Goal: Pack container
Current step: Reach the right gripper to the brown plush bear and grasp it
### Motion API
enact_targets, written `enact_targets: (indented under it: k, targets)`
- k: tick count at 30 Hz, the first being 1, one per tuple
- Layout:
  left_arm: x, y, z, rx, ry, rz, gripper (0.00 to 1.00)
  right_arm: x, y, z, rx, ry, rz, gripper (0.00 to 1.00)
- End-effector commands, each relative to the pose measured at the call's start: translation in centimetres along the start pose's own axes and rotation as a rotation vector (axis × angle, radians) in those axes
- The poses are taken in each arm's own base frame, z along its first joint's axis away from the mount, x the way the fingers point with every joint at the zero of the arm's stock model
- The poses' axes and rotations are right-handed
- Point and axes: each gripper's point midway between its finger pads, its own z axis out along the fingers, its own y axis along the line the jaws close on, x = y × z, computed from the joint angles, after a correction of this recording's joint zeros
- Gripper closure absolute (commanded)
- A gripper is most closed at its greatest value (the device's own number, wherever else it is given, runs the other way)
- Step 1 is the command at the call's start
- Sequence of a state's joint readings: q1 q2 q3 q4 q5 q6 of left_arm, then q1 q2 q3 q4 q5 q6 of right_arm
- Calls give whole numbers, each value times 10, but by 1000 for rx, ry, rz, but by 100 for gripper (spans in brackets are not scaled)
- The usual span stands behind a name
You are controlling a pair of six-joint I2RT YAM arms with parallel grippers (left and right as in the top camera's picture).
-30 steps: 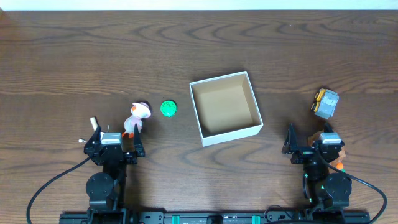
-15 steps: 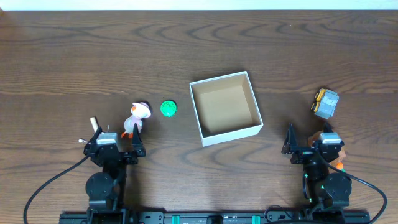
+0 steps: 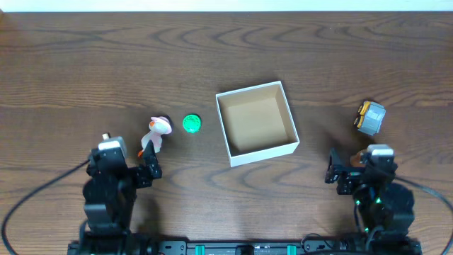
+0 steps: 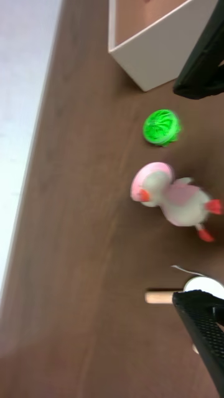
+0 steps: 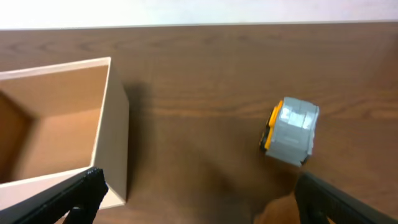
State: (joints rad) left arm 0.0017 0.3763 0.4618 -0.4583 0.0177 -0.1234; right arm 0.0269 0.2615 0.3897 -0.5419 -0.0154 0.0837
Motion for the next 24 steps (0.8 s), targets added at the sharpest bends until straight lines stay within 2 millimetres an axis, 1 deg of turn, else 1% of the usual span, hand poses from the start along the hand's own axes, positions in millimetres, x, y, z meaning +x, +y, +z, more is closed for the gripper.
enact_targets:
  k: [1, 4, 7, 8, 10, 13, 15, 16, 19, 24]
  targets:
    - [-9, -3, 0, -15, 99, -5, 2, -22, 0, -5, 11, 53, 26, 1]
    - [-5, -5, 2, -20, 221, -2, 2, -26, 0, -5, 27, 183, 29, 1]
    - [-1, -11, 7, -6, 324, -5, 2, -27, -6, -6, 62, 347, 45, 1]
    - [1, -12, 10, -2, 354, -6, 2, -27, -10, -6, 84, 424, 59, 1]
    - [5, -15, 14, 8, 388, -9, 2, -27, -16, -7, 111, 510, 78, 1]
    - [13, -18, 20, 23, 435, -14, 2, -24, -31, -9, 162, 680, 104, 1]
    - [16, -17, 21, 19, 450, -14, 2, -19, -42, -8, 175, 782, 90, 1]
    - [17, -17, 22, 18, 455, -14, 2, -14, -48, -7, 188, 835, 93, 1]
    - [17, -17, 22, 17, 456, -14, 2, 3, -59, 0, 195, 935, 105, 1]
    - [17, -17, 22, 17, 456, -14, 2, 30, -72, 11, 211, 1012, 50, 1]
